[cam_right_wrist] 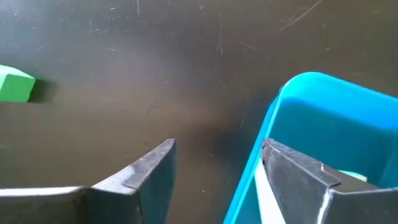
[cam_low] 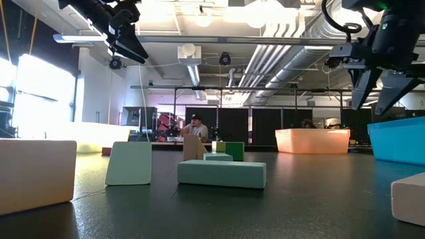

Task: Sort blocks by size
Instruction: Put the yellow triangle block into the orange bin

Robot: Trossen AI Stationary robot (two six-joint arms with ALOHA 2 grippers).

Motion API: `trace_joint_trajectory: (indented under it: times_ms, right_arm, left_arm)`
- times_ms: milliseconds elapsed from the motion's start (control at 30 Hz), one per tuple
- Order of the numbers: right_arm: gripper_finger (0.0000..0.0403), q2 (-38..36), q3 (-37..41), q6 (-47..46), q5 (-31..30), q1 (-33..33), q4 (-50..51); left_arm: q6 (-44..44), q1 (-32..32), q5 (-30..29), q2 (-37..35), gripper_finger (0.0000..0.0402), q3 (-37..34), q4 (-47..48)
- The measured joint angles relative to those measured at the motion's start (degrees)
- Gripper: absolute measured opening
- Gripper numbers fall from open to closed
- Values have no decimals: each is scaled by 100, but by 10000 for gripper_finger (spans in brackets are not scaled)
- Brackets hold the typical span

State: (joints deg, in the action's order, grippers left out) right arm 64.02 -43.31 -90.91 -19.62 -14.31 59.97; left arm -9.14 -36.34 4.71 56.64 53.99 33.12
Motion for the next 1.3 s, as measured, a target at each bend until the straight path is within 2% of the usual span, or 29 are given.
trace_joint_trajectory:
  times_ms: [233, 433, 767, 1100, 1300]
  right_arm:
    - [232, 0, 1, 208, -160, 0, -252]
    - [232, 1, 0, 469, -704, 45, -794]
    - [232, 0, 0, 867, -693, 308, -1643]
    - [232, 40, 0, 3065, -664, 640, -3064]
    - [232, 51, -2, 4707, 11, 953, -3667]
  left_arm:
    - [4, 1, 0, 0, 213, -2, 2]
    - [3, -2, 0, 0, 213, -1, 0]
    - [2, -2, 0, 0, 213, -2, 0]
    - [2, -2, 0, 0, 213, -2, 0]
    - [4, -1, 0, 0, 213, -2, 0]
